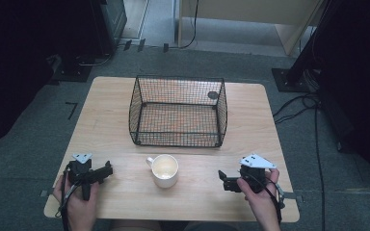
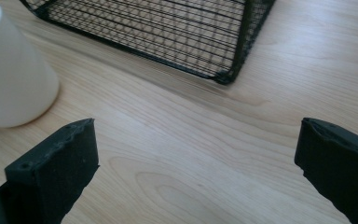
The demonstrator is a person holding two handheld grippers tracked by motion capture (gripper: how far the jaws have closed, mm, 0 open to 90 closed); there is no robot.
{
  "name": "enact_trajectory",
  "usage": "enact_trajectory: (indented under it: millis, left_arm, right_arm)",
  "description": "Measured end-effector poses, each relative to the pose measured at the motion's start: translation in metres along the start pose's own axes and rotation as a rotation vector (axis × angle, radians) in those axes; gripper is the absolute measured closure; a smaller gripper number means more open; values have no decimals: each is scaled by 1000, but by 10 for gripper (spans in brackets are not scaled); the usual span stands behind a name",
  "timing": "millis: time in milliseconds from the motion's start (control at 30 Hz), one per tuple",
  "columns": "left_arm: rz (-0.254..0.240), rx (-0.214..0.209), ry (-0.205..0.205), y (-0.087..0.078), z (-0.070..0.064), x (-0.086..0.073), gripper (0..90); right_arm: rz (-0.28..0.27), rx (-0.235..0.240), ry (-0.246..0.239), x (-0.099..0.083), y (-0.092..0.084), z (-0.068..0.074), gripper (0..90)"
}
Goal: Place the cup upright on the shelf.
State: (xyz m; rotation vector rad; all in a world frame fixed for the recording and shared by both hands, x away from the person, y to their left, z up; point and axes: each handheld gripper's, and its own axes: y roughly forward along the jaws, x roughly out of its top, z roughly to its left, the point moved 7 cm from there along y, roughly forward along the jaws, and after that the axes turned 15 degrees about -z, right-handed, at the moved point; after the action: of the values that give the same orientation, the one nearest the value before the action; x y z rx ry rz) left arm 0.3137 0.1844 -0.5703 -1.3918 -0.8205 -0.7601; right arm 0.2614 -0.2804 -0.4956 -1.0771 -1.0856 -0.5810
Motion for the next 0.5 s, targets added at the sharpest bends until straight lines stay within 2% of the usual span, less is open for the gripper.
enact_trajectory:
  millis: [67, 500]
  left_arm:
    - [-1, 0, -1, 0, 0, 0, 0]
    - [0, -1, 0, 0, 0, 0, 0]
  right_arm:
    - [0, 20, -6, 3, 3, 9, 0]
    - [-4, 77, -14, 18, 15, 37, 0]
